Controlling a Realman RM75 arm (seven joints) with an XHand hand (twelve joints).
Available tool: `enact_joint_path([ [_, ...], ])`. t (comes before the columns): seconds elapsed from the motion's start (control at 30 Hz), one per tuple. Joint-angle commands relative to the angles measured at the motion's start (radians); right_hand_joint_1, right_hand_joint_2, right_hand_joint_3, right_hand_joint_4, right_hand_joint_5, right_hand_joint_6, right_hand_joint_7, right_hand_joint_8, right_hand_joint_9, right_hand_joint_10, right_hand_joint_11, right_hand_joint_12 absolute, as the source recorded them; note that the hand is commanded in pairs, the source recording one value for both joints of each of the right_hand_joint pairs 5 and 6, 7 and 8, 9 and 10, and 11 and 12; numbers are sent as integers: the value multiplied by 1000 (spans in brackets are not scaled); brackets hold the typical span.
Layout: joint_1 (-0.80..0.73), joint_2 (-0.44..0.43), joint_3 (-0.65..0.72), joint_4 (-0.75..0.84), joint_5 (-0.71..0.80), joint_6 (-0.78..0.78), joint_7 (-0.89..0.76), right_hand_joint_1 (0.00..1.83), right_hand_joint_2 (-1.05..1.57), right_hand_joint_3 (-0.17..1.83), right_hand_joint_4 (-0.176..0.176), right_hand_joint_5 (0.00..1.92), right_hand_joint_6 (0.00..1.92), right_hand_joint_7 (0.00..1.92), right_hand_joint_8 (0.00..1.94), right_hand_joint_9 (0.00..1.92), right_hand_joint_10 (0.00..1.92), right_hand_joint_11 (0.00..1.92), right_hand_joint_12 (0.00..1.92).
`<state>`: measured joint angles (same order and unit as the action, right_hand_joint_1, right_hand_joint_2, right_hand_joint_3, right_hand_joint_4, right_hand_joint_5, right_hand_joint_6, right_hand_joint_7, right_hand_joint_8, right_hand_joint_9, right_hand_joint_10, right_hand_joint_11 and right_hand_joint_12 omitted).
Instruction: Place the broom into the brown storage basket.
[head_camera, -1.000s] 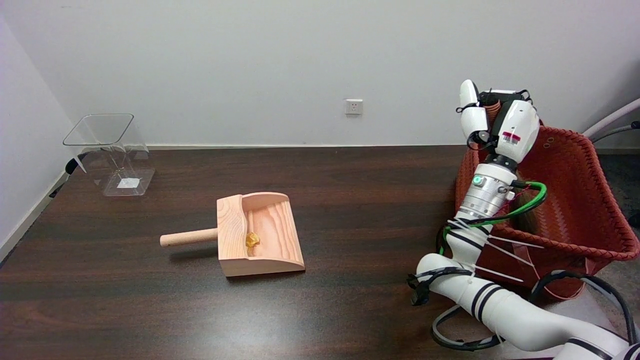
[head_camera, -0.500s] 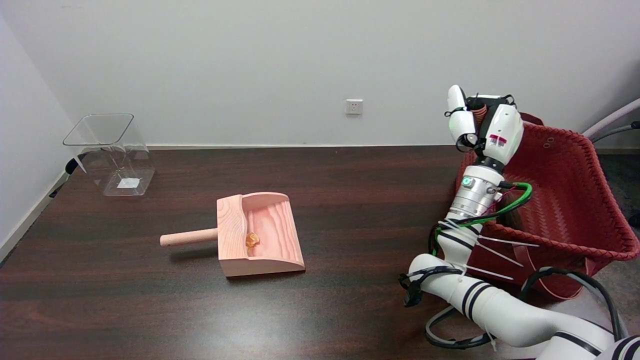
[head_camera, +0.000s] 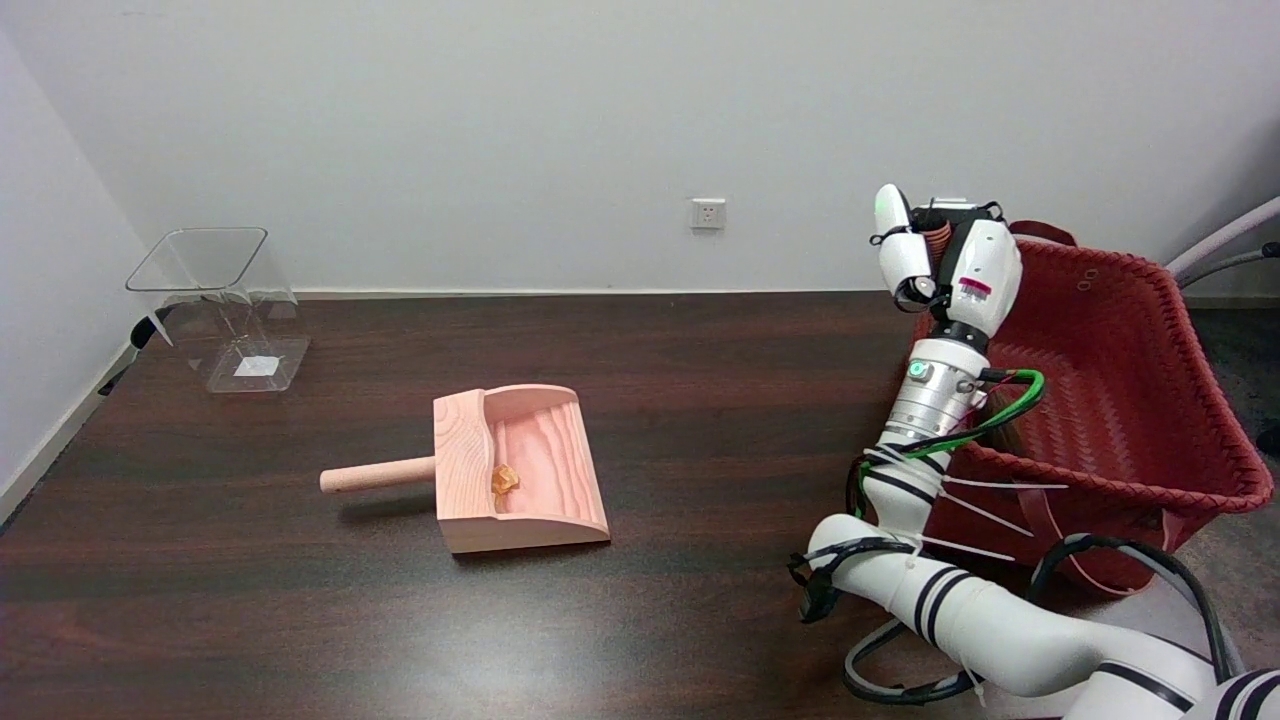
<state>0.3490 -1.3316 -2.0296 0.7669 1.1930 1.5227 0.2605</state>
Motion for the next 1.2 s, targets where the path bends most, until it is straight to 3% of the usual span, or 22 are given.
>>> enact_joint_path([
  [0.03, 2, -9, -16, 2, 7, -6, 7, 573, 1571, -175, 0, 1920, 1920, 1920, 1920, 1920, 1920, 1920, 1920],
  [0.2, 1, -9, -16, 22, 2, 0, 7, 539, 1571, -175, 0, 1920, 1920, 1920, 1920, 1920, 1920, 1920, 1920],
  [0.27, 1, -9, -16, 32, 2, 1, 6, 513, 1571, -175, 0, 1761, 1761, 1920, 1920, 1761, 1761, 1761, 1761],
  [0.3, 1, -9, -16, 39, 2, 1, 4, 486, 1571, -175, 0, 1579, 1579, 1820, 1820, 1579, 1579, 1579, 1579],
  [0.43, -5, -8, -16, 63, 2, 0, -1, 460, 1571, -175, 0, 1207, 1207, 1480, 1480, 1207, 1207, 1207, 1207],
  [0.53, -12, -6, -16, 92, 7, -9, -4, 473, 1571, -175, 0, 681, 681, 973, 973, 681, 681, 681, 681],
  [0.67, -20, -6, -16, 112, 9, -24, -8, 480, 1521, -175, 0, 524, 524, 741, 741, 524, 524, 524, 524],
  [0.93, -53, -4, -16, 181, 16, -60, -43, 533, 1372, -175, 0, 387, 387, 633, 633, 387, 387, 387, 387],
  [1.0, -70, -1, -16, 226, 30, -83, -83, 540, 1302, -79, 0, 294, 294, 554, 554, 294, 294, 294, 294],
  [1.2, -129, 16, -9, 372, 88, -191, -208, 516, 1156, 517, 0, 40, 40, 268, 268, 40, 40, 40, 40],
])
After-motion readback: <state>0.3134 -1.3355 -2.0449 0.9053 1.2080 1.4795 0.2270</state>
